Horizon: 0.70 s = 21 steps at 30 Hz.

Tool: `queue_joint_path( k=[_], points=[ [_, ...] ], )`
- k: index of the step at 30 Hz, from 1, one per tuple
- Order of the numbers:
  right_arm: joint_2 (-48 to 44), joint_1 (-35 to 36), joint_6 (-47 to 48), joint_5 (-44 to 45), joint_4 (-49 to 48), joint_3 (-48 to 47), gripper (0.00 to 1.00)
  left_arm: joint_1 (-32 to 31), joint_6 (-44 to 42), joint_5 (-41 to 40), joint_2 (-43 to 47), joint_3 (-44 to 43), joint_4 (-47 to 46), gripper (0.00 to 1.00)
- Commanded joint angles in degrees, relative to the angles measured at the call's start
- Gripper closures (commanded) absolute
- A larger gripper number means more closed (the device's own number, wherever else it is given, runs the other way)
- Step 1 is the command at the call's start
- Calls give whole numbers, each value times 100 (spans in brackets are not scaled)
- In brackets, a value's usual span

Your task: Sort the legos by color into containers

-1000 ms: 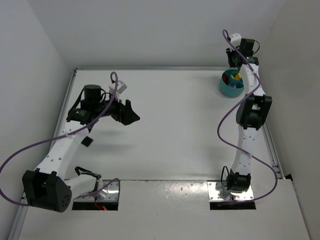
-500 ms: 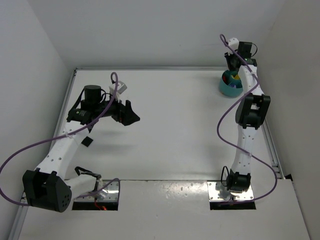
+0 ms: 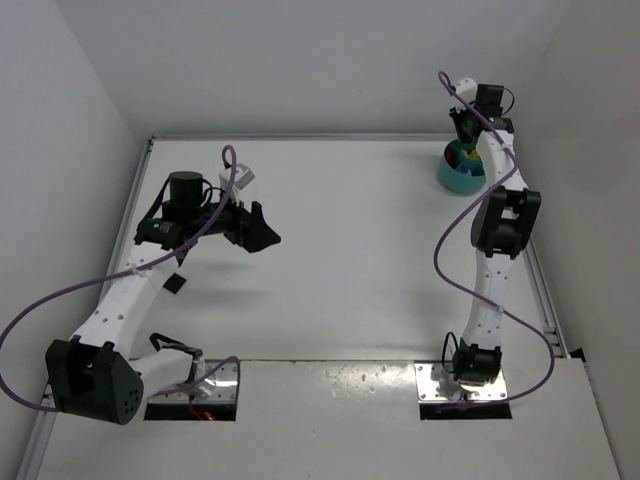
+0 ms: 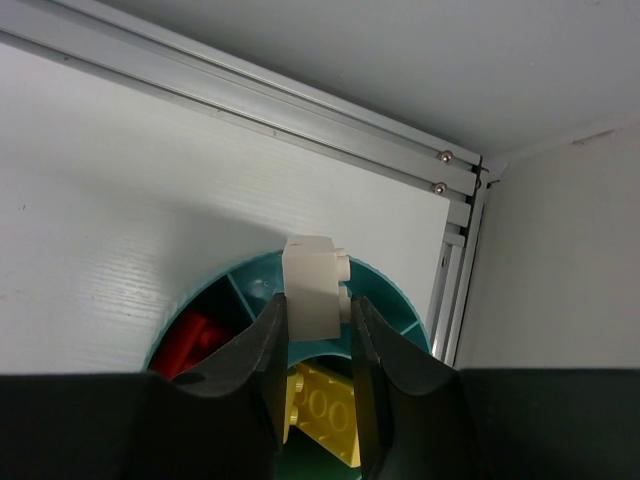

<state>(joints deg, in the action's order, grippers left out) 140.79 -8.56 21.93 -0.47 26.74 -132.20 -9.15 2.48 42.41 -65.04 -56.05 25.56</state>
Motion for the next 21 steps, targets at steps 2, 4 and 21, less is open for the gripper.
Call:
queue_joint_path(
  k=[2,4,21],
  points=[
    [-289,-32,65,65,86,28,96,71,77,171,44,-2,-183,0],
    [-359,-32,65,4,86,28,96,71,77,171,44,-2,-183,0],
    [-737,-85,65,-182,86,362,96,71,77,171,96,103,-183,0]
  ],
)
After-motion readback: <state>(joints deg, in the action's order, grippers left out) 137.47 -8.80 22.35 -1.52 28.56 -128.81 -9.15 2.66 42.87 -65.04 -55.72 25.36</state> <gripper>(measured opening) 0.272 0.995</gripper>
